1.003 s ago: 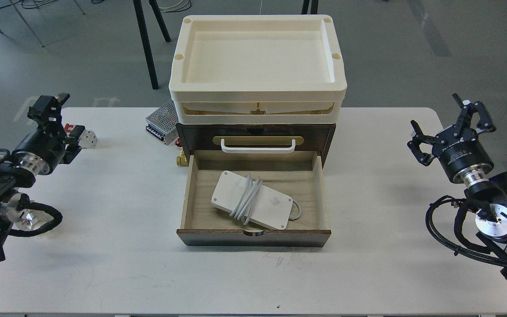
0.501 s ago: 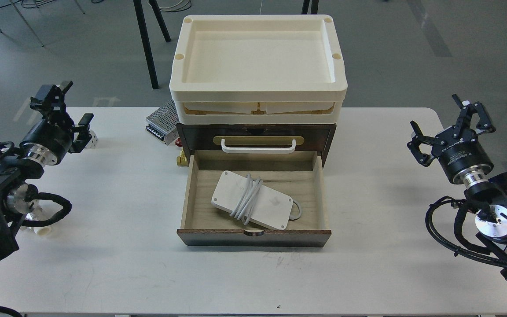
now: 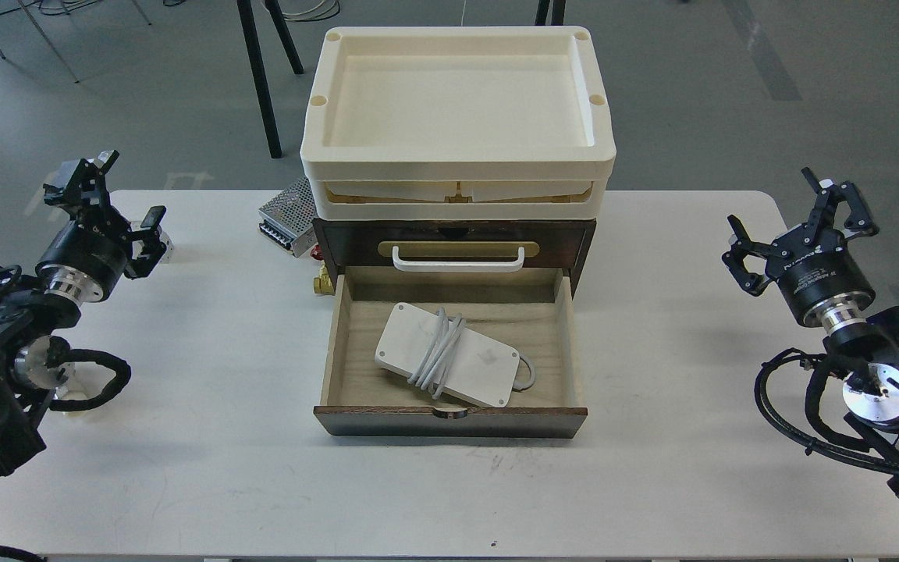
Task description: Put charging cable into cabinet
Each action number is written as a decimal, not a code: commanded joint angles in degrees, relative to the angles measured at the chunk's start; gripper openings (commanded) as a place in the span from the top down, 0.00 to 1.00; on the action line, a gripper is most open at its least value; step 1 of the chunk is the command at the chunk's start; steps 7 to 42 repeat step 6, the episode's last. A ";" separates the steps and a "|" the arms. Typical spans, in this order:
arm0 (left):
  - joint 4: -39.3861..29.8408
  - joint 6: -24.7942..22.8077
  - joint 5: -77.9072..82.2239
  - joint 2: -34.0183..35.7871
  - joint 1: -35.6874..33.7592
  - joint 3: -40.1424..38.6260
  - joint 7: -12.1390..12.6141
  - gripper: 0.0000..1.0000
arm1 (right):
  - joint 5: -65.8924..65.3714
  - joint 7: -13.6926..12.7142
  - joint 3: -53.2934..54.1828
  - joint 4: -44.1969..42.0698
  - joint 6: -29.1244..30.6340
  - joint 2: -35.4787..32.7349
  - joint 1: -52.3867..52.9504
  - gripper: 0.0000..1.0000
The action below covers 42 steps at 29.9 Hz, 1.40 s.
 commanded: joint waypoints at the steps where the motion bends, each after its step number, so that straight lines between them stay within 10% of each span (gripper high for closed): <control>1: 0.14 0.15 0.07 -0.46 -0.02 0.12 0.00 0.01 | 0.00 0.00 0.00 0.00 -0.01 0.00 0.00 0.01; 42: 0.14 0.06 0.07 -0.46 0.06 0.12 0.00 0.01 | 0.00 0.00 0.00 0.00 -0.01 0.00 0.00 0.01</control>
